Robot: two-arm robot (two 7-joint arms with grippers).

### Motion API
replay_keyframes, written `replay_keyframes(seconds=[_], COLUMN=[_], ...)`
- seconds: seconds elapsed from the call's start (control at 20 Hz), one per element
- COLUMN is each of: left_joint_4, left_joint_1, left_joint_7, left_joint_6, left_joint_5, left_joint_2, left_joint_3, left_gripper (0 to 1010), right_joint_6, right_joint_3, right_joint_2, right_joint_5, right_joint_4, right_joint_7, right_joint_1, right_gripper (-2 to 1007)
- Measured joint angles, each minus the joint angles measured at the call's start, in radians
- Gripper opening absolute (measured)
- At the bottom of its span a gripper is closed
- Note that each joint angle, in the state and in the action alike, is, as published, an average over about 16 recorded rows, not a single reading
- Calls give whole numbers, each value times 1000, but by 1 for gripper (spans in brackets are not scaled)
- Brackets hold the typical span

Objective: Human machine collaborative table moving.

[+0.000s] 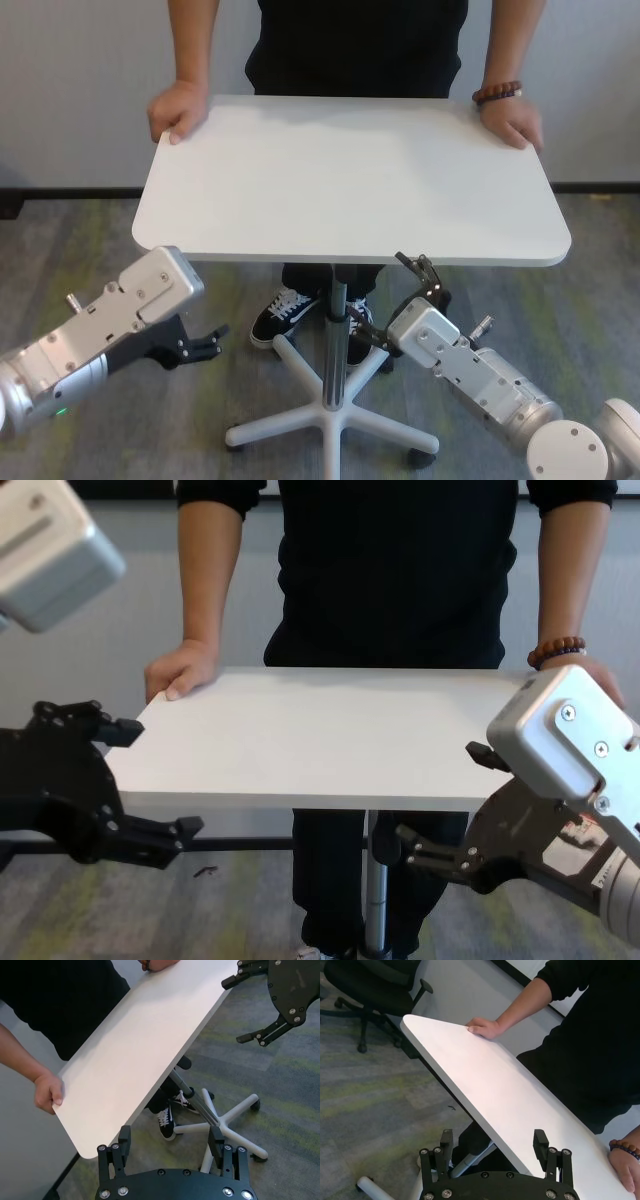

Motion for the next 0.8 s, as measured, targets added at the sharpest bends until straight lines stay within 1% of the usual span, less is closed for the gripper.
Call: replay_keyframes(seconds=[0.35, 0.55, 0.8], left_joint_4=[4, 3, 3], left_joint_1=[-10, -11, -11], left_joint_7=[9, 11, 9], left_joint_6=[-9, -15, -14], left_joint_5=[9, 11, 12], left_joint_2=[1, 2, 2], left_joint_3=[20, 23, 21], left_gripper=[1003, 1003, 1003], right_joint_6=[-1, -2, -2], right_joint_3=[-3, -5, -5], right_joint_2=[10, 15, 14], right_joint_5=[-7, -11, -11], right_joint_4=[-1, -5, -6], right_joint_7=[4, 5, 5], right_joint_1=[5, 6, 6], right_gripper=[1001, 1001, 1001])
